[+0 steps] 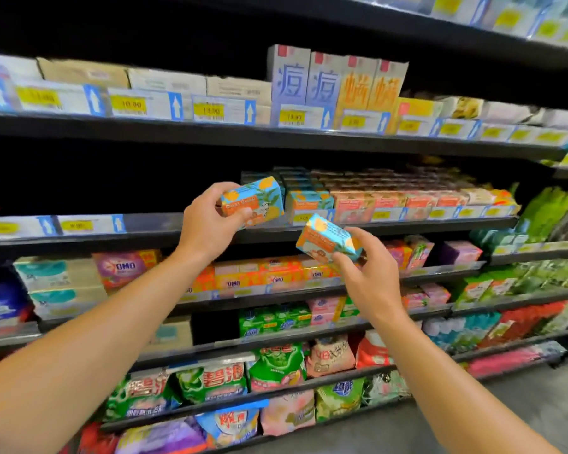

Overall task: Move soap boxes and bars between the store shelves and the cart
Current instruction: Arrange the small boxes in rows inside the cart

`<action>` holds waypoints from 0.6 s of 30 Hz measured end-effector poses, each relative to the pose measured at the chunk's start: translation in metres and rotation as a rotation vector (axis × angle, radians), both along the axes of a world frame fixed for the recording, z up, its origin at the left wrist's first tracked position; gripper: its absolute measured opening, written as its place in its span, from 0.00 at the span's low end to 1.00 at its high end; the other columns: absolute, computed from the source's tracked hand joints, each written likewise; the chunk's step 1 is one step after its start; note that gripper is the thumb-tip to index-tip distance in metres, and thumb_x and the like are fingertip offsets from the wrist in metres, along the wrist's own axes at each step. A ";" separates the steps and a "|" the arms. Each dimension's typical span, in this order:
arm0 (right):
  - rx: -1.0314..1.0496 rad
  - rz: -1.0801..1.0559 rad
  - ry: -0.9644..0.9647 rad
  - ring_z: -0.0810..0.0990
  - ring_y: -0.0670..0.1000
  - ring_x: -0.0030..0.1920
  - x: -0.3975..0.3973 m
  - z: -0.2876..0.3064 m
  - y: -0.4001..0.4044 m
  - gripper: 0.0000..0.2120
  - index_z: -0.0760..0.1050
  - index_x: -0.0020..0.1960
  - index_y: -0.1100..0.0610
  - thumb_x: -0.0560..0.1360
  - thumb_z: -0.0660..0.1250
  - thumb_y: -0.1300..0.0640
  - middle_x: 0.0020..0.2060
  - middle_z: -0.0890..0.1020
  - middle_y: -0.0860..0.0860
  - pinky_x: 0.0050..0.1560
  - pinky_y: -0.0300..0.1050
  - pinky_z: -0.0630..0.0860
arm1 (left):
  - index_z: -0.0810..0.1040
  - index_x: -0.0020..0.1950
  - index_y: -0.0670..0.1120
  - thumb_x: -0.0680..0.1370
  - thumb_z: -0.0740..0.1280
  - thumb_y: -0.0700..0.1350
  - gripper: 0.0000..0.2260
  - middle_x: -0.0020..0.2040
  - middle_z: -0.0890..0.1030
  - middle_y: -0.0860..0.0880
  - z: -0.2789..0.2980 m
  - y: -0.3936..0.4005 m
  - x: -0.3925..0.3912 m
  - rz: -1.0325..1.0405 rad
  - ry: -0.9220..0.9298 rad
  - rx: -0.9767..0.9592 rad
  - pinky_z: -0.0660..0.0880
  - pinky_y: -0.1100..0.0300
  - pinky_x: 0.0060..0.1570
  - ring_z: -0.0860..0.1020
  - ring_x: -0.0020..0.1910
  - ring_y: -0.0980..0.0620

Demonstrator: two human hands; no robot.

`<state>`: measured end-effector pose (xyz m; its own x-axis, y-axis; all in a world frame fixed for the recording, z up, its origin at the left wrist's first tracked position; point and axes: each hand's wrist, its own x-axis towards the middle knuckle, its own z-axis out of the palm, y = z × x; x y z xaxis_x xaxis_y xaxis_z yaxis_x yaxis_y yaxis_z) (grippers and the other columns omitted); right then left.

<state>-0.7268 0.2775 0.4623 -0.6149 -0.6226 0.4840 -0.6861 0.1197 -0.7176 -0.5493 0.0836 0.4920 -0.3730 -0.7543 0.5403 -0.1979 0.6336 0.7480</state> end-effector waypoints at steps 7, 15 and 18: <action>0.019 0.052 0.035 0.73 0.40 0.57 -0.025 -0.003 -0.039 0.22 0.72 0.70 0.52 0.77 0.71 0.57 0.58 0.76 0.43 0.48 0.25 0.70 | 0.77 0.65 0.48 0.74 0.74 0.45 0.19 0.53 0.79 0.52 0.012 -0.056 -0.039 0.028 -0.157 -0.029 0.71 0.65 0.50 0.78 0.50 0.56; 0.079 0.174 0.056 0.71 0.39 0.58 -0.054 -0.005 -0.059 0.22 0.72 0.70 0.50 0.77 0.71 0.56 0.57 0.74 0.41 0.50 0.25 0.69 | 0.76 0.67 0.51 0.72 0.75 0.50 0.23 0.60 0.80 0.50 0.009 -0.080 -0.069 0.073 -0.482 -0.112 0.75 0.57 0.57 0.78 0.58 0.49; 0.075 0.220 0.039 0.72 0.38 0.57 -0.067 -0.004 -0.064 0.22 0.74 0.69 0.49 0.76 0.71 0.56 0.56 0.75 0.40 0.48 0.22 0.68 | 0.75 0.69 0.53 0.71 0.75 0.51 0.26 0.61 0.79 0.50 0.011 -0.083 -0.075 0.106 -0.500 -0.038 0.75 0.57 0.56 0.77 0.58 0.50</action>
<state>-0.7942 0.2131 0.4579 -0.4425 -0.7748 0.4516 -0.7283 0.0167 -0.6850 -0.6246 0.0006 0.5025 -0.5153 -0.7854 0.3429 -0.5903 0.6154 0.5223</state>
